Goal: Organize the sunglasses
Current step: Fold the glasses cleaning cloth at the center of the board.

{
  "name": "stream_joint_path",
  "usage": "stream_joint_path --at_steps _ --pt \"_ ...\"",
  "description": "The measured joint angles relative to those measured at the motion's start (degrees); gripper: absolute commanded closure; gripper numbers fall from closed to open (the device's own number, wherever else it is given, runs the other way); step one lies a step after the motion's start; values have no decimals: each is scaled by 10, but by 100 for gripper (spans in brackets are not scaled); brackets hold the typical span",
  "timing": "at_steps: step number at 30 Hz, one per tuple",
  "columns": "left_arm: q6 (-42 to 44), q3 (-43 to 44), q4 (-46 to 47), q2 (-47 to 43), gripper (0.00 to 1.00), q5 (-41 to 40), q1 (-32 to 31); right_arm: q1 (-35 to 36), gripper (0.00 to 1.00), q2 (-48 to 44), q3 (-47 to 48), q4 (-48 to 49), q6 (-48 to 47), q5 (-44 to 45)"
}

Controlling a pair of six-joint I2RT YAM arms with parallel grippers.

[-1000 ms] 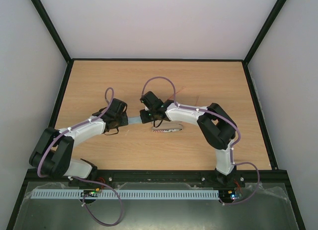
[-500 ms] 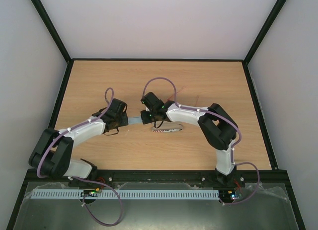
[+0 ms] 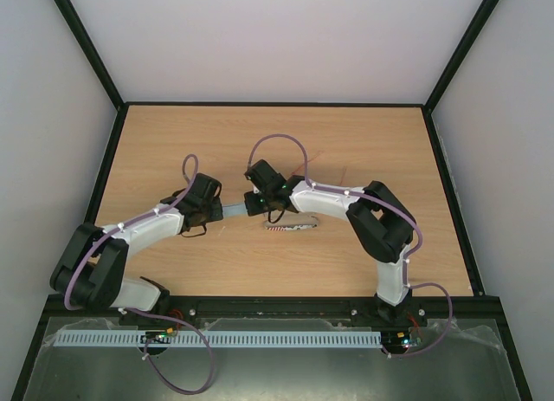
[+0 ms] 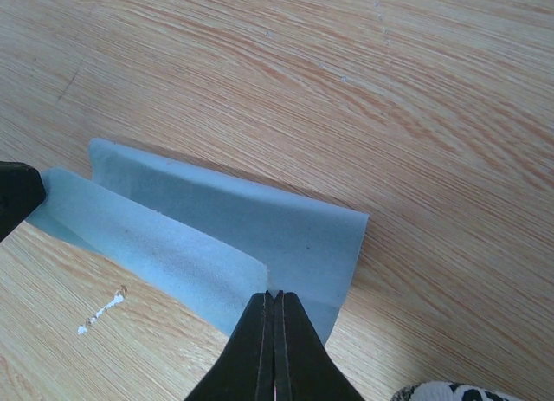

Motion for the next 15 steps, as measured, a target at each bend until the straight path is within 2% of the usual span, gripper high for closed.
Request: stream_joint_path --at_steps 15 --pt "-6 1 1 14 98 -2 0 2 99 9 11 0 2 5"
